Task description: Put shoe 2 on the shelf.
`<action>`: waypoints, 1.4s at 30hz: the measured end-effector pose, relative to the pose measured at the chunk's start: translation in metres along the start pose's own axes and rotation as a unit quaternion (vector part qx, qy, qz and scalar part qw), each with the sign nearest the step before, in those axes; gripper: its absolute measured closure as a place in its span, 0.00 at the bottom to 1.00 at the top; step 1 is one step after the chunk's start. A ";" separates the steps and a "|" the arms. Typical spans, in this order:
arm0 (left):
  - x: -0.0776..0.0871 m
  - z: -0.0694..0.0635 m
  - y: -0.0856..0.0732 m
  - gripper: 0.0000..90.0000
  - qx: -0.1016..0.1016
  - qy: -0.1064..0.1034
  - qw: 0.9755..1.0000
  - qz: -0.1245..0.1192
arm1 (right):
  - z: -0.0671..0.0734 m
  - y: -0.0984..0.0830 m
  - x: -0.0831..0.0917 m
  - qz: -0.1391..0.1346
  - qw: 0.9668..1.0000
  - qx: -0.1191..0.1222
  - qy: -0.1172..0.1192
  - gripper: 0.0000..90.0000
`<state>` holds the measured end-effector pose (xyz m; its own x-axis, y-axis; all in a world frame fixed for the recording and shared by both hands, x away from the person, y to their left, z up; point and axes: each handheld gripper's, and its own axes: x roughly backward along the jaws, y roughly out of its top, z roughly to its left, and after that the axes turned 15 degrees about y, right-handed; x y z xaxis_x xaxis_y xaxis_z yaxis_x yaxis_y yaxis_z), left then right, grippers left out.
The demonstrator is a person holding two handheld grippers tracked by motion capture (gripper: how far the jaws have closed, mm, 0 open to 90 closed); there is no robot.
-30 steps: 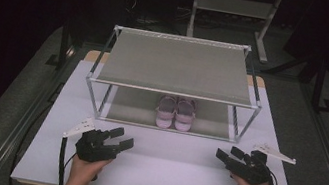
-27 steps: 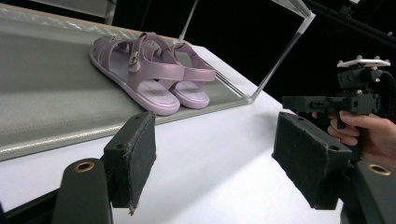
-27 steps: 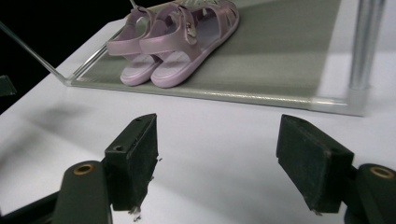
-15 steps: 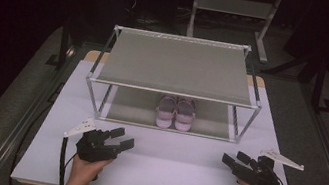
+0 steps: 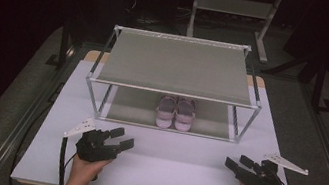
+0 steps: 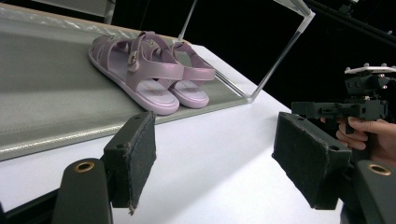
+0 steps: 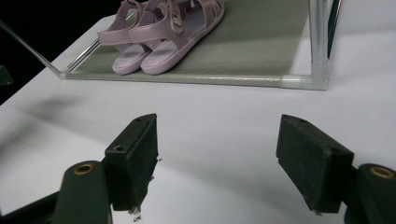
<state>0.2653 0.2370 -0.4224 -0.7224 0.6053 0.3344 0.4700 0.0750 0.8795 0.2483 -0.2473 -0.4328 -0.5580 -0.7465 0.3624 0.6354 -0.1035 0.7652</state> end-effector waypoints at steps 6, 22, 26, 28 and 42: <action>0.000 0.000 0.000 0.33 -0.002 -0.002 1.000 0.001 | -0.001 -0.002 0.004 0.000 1.000 -0.002 -0.002 0.32; 0.000 0.000 0.000 0.33 -0.003 -0.002 1.000 0.001 | -0.005 -0.007 0.013 -0.001 1.000 -0.007 -0.007 0.32; 0.000 -0.001 0.000 0.33 -0.003 -0.002 1.000 0.000 | -0.006 -0.008 0.015 -0.001 1.000 -0.007 -0.007 0.32; 0.000 -0.001 0.000 0.33 -0.003 -0.002 1.000 0.001 | -0.006 -0.008 0.016 -0.001 1.000 -0.006 -0.008 0.32; -0.001 0.000 0.000 0.33 -0.003 -0.002 1.000 0.001 | -0.009 -0.010 0.020 0.001 1.000 -0.006 -0.012 0.32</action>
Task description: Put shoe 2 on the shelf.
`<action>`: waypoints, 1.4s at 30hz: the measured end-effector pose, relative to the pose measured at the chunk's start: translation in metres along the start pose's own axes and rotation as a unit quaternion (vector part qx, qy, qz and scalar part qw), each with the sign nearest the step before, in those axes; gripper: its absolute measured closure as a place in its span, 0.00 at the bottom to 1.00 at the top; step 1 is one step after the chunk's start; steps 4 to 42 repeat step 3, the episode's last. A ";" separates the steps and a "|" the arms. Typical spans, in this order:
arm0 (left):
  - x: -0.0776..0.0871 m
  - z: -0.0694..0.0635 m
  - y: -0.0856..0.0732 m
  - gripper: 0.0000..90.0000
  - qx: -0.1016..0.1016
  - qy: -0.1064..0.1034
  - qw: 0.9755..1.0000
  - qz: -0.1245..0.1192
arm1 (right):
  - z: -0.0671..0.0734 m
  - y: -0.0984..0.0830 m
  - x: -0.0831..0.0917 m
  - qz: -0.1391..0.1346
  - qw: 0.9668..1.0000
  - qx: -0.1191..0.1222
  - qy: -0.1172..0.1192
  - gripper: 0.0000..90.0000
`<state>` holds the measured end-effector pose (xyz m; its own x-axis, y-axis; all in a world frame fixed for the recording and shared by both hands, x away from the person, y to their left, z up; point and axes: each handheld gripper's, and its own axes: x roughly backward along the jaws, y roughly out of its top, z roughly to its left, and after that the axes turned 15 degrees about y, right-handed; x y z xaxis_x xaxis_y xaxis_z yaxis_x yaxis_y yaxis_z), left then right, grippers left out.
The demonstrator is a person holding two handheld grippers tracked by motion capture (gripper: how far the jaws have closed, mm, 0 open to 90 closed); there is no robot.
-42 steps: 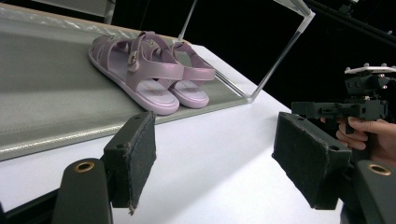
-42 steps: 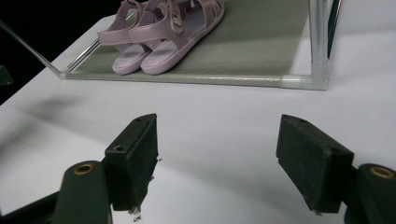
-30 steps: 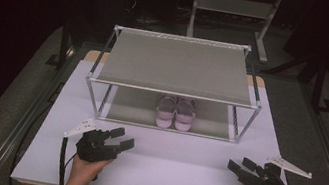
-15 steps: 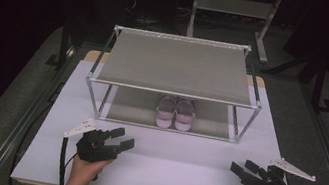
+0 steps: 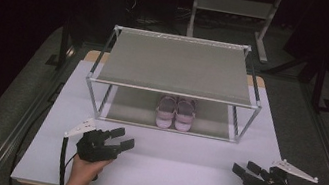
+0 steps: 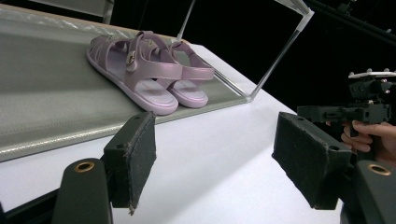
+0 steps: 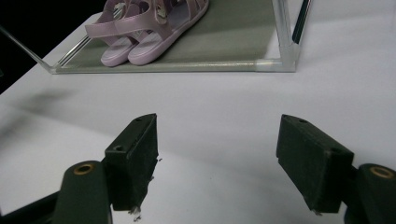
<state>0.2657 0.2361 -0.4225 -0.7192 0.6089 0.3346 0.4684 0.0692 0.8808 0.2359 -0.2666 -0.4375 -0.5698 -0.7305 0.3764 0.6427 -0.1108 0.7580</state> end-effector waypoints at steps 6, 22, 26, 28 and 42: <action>0.000 0.000 0.000 0.33 -0.001 0.001 1.000 0.000 | -0.001 -0.001 0.000 0.001 1.000 -0.002 0.001 0.32; 0.000 0.000 0.000 0.33 -0.001 0.001 1.000 0.000 | -0.001 -0.001 0.000 0.001 1.000 -0.002 0.001 0.32; 0.000 0.000 0.000 0.33 -0.001 0.001 1.000 0.000 | -0.001 -0.001 0.000 0.001 1.000 -0.002 0.001 0.32; 0.000 0.000 0.000 0.33 -0.001 0.001 1.000 0.000 | -0.001 -0.001 0.000 0.001 1.000 -0.002 0.001 0.32; 0.000 0.000 0.000 0.33 -0.001 0.001 1.000 0.000 | -0.001 -0.001 0.000 0.001 1.000 -0.002 0.001 0.32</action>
